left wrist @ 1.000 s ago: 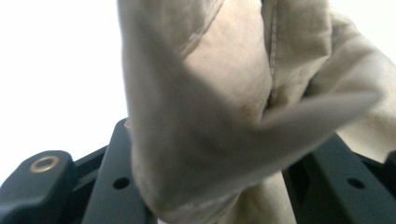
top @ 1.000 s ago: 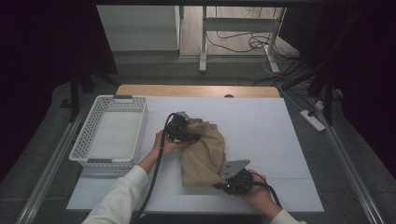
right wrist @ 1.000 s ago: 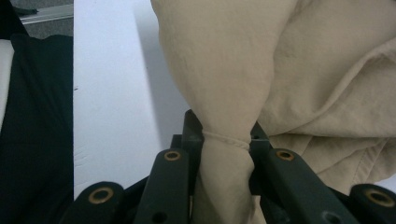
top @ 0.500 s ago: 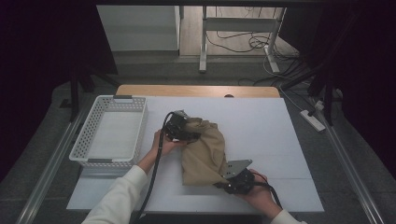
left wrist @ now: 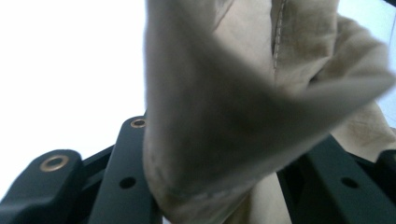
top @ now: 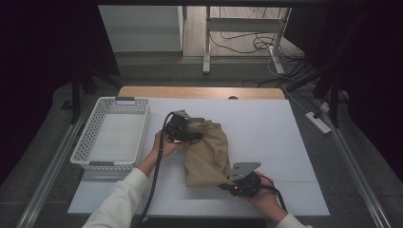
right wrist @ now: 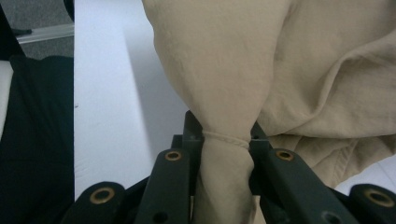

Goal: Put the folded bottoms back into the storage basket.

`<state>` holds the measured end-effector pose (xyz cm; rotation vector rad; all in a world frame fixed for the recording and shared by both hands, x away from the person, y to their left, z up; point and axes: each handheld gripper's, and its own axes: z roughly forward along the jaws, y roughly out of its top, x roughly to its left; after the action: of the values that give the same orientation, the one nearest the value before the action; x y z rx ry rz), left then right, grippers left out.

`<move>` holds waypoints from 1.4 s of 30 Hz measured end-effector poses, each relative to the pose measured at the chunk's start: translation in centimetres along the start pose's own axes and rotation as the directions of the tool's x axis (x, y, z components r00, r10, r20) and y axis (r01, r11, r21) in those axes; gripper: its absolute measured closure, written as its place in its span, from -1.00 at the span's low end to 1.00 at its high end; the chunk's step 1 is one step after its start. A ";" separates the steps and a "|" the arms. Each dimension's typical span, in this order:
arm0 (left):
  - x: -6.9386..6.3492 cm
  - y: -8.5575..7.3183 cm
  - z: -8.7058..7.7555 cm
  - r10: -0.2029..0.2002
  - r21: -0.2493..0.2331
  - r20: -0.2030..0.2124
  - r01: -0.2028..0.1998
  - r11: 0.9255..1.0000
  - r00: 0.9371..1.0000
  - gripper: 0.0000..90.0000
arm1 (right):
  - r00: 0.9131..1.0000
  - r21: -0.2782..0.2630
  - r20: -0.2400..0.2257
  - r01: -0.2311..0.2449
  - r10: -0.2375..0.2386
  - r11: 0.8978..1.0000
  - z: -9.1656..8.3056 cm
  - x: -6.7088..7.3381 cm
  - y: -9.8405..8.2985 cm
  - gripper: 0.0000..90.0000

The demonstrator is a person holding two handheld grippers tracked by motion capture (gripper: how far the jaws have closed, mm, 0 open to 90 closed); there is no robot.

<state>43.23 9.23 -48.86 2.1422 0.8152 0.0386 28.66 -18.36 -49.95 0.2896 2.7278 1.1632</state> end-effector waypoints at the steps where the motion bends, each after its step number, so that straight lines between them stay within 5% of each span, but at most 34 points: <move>1: -0.1 0.0 -0.1 0.000 -0.004 0.000 0.000 1.000 1.000 0.37 | 1.000 -0.004 0.001 0.000 0.000 1.000 -0.1 0.0 0.0 0.71; 42: -1.5 1.2 -4.7 0.047 -0.086 0.010 -0.046 0.995 0.999 0.38 | 1.000 -0.133 -0.002 -0.008 0.008 0.991 -1.0 0.5 1.2 0.71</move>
<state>41.33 11.06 -44.50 2.0786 0.7438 0.0836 28.12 -18.16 -48.45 0.2821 2.6368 1.3404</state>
